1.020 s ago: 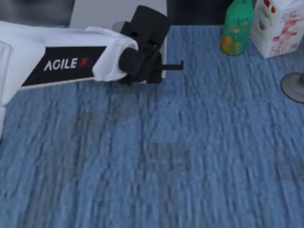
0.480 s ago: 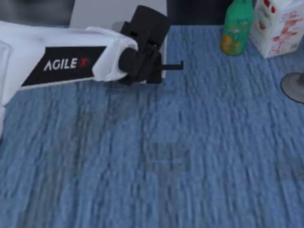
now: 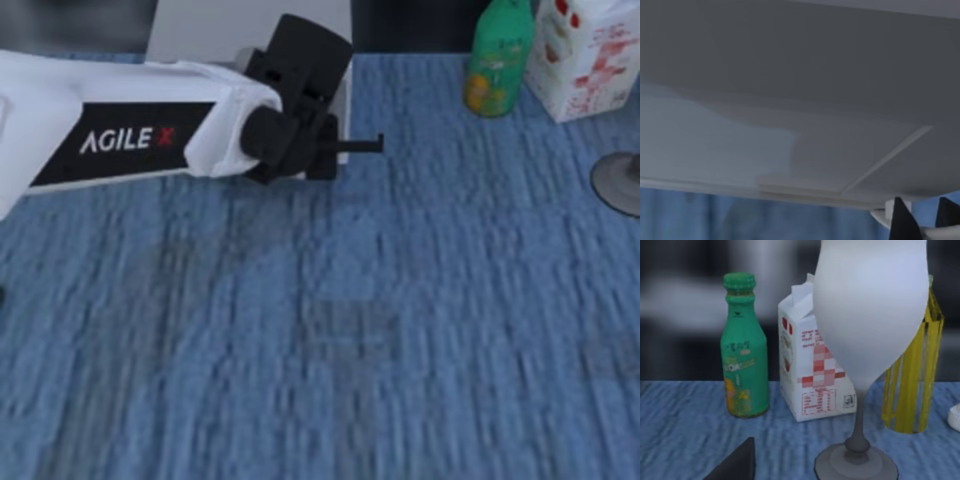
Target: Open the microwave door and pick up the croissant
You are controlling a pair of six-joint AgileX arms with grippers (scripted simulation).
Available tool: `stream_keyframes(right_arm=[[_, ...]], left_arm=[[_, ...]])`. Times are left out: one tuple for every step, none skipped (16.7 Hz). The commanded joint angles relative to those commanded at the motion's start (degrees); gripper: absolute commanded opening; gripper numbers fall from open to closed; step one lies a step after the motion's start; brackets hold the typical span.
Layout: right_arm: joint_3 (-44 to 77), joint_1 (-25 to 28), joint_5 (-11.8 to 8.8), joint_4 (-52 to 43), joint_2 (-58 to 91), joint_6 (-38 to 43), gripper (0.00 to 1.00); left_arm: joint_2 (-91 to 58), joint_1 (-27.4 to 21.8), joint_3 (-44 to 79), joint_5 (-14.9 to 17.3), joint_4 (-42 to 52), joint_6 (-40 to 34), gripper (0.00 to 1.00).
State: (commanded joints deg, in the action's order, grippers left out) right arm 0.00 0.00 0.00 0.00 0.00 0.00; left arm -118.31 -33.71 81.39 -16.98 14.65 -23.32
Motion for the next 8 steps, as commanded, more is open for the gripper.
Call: stream_keyframes(right_arm=[[0.0, 0.0, 0.0, 0.0, 0.0, 0.0, 1.00], [0.0, 0.0, 0.0, 0.0, 0.0, 0.0, 1.00], [0.0, 0.0, 0.0, 0.0, 0.0, 0.0, 1.00], [0.0, 0.0, 0.0, 0.0, 0.0, 0.0, 1.00], [0.0, 0.0, 0.0, 0.0, 0.0, 0.0, 1.00], [0.0, 0.0, 0.0, 0.0, 0.0, 0.0, 1.00], [0.0, 0.0, 0.0, 0.0, 0.0, 0.0, 1.00], [0.0, 0.0, 0.0, 0.0, 0.0, 0.0, 1.00]], left_arm=[[0.5, 0.2, -0.7, 0.3, -0.5, 0.6, 0.00], [0.7, 0.3, -1.3, 0.6, -0.7, 1.0, 0.00], [0.7, 0.3, -1.7, 0.7, -0.7, 1.3, 0.00], [0.7, 0.3, -1.7, 0.7, -0.7, 1.3, 0.00], [0.7, 0.3, -1.7, 0.7, -0.7, 1.3, 0.00], [0.7, 0.3, -1.7, 0.7, -0.7, 1.3, 0.00], [0.7, 0.3, -1.7, 0.7, -0.7, 1.3, 0.00], [0.7, 0.3, -1.7, 0.7, -0.7, 1.3, 0.00]])
